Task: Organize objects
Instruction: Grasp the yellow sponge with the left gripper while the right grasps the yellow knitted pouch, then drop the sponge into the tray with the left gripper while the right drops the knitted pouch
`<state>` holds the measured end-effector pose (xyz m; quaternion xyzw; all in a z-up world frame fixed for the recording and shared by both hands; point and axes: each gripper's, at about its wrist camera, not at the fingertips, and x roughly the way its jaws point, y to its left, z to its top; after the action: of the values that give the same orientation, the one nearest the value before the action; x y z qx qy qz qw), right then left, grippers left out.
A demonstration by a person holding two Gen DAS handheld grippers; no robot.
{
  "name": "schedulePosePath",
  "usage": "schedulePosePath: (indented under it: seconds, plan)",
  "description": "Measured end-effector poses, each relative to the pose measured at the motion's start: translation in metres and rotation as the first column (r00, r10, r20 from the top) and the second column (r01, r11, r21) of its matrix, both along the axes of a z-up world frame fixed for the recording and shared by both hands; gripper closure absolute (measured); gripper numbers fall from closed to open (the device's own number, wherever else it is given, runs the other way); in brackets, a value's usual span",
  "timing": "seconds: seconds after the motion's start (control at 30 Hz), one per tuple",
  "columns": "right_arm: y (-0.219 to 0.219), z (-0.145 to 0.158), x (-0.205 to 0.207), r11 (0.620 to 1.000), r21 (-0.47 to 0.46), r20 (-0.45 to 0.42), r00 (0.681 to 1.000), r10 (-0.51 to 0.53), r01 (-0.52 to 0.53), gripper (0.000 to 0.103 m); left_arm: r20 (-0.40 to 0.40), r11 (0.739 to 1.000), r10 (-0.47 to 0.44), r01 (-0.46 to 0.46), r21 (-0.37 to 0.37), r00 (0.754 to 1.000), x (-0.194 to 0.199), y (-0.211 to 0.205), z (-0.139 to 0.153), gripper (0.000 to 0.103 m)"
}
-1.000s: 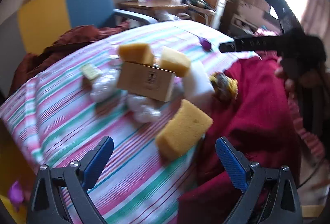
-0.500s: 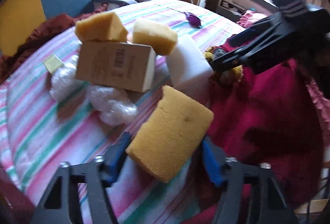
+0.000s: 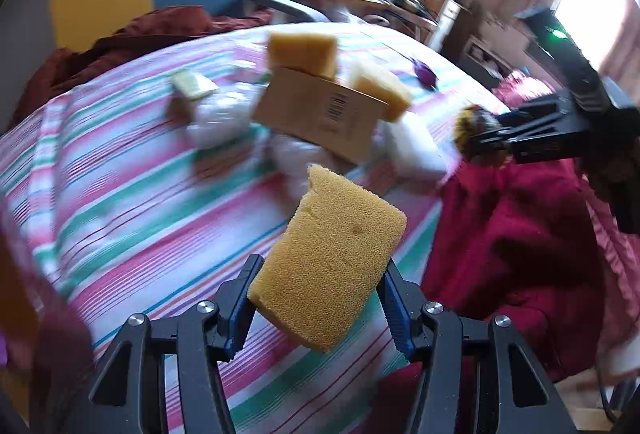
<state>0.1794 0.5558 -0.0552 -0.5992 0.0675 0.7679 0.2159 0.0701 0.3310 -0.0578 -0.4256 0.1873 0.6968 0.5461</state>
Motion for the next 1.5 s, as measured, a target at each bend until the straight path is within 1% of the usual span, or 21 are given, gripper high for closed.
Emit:
schedulePosePath:
  seconds: [0.13,0.23,0.3,0.37,0.5,0.53,0.6,0.63,0.7,0.8,0.83,0.93,1.03,1.1,1.13,1.2,1.23,1.33,1.4,1.43,1.5]
  plan:
    - [-0.010,0.036,0.013,0.997,0.062,-0.118,0.992,-0.033,0.040,0.062,-0.002,0.996,0.089,-0.088,0.030,0.996,-0.014,-0.031,0.011,0.046]
    - [-0.023,0.061,0.002,0.997,0.067,-0.202,0.979,-0.026,0.040,0.062,-0.010,0.987,0.154,-0.153,0.053,0.988,-0.023,-0.059,0.022,0.046]
    - [-0.038,0.072,-0.008,0.998,0.058,-0.256,0.967,0.008,0.007,0.062,-0.014,0.977,0.204,-0.202,0.071,0.979,-0.032,-0.076,0.028,0.045]
    - [-0.060,0.080,-0.026,0.998,0.043,-0.301,0.952,0.065,-0.055,0.062,-0.015,0.961,0.266,-0.263,0.087,0.964,-0.042,-0.096,0.034,0.045]
    - [-0.107,0.081,-0.068,0.981,0.004,-0.352,0.917,0.185,-0.196,0.062,0.003,0.914,0.390,-0.388,0.121,0.921,-0.065,-0.138,0.044,0.045]
    - [-0.125,0.079,-0.083,0.969,-0.010,-0.360,0.905,0.227,-0.247,0.062,0.002,0.899,0.421,-0.418,0.131,0.907,-0.071,-0.149,0.047,0.045]
    - [-0.154,0.077,-0.102,0.950,-0.027,-0.367,0.887,0.280,-0.311,0.062,-0.006,0.871,0.474,-0.469,0.145,0.880,-0.082,-0.173,0.052,0.045]
    - [-0.170,0.072,-0.115,0.935,-0.045,-0.375,0.873,0.311,-0.352,0.062,-0.013,0.851,0.510,-0.503,0.150,0.860,-0.090,-0.188,0.055,0.045]
    - [-0.193,0.065,-0.133,0.912,-0.072,-0.386,0.854,0.349,-0.405,0.062,-0.016,0.823,0.555,-0.547,0.154,0.831,-0.102,-0.208,0.055,0.045]
    - [-0.236,0.056,-0.162,0.872,-0.116,-0.400,0.826,0.397,-0.476,0.062,-0.016,0.767,0.633,-0.624,0.150,0.774,-0.124,-0.242,0.055,0.045]
    - [-0.252,0.052,-0.173,0.853,-0.135,-0.405,0.814,0.417,-0.504,0.062,-0.020,0.748,0.656,-0.647,0.147,0.754,-0.131,-0.253,0.055,0.045]
    - [-0.293,0.041,-0.193,0.807,-0.171,-0.406,0.787,0.465,-0.565,0.062,-0.057,0.709,0.703,-0.691,0.142,0.709,-0.149,-0.276,0.056,0.045]
    - [-0.328,0.028,-0.211,0.766,-0.193,-0.395,0.763,0.511,-0.613,0.062,-0.085,0.683,0.730,-0.719,0.129,0.679,-0.168,-0.290,0.054,0.045]
    - [-0.342,0.021,-0.219,0.750,-0.209,-0.389,0.757,0.525,-0.628,0.062,-0.087,0.672,0.740,-0.729,0.129,0.667,-0.179,-0.295,0.052,0.043]
    - [-0.352,0.015,-0.226,0.735,-0.228,-0.387,0.752,0.533,-0.638,0.061,-0.083,0.667,0.745,-0.735,0.123,0.662,-0.186,-0.297,0.051,0.041]
    - [-0.364,0.006,-0.233,0.713,-0.256,-0.392,0.745,0.541,-0.652,0.055,-0.074,0.637,0.770,-0.762,0.115,0.633,-0.194,-0.302,0.048,0.032]
    - [-0.370,0.000,-0.237,0.699,-0.279,-0.388,0.743,0.545,-0.658,0.053,-0.067,0.630,0.776,-0.768,0.118,0.627,-0.195,-0.305,0.047,0.031]
    - [-0.380,-0.011,-0.237,0.674,-0.312,-0.372,0.739,0.562,-0.670,0.053,-0.059,0.625,0.780,-0.771,0.122,0.623,-0.188,-0.310,0.044,0.030]
    - [-0.387,-0.020,-0.233,0.652,-0.329,-0.356,0.729,0.584,-0.683,0.053,-0.058,0.627,0.779,-0.772,0.103,0.625,-0.183,-0.311,0.038,0.030]
    - [-0.388,-0.021,-0.232,0.647,-0.334,-0.351,0.728,0.589,-0.685,0.052,-0.053,0.625,0.780,-0.775,0.091,0.623,-0.179,-0.312,0.033,0.030]
    - [-0.387,-0.025,-0.228,0.647,-0.344,-0.349,0.732,0.585,-0.680,0.050,-0.040,0.610,0.792,-0.789,0.074,0.609,-0.173,-0.316,0.026,0.030]
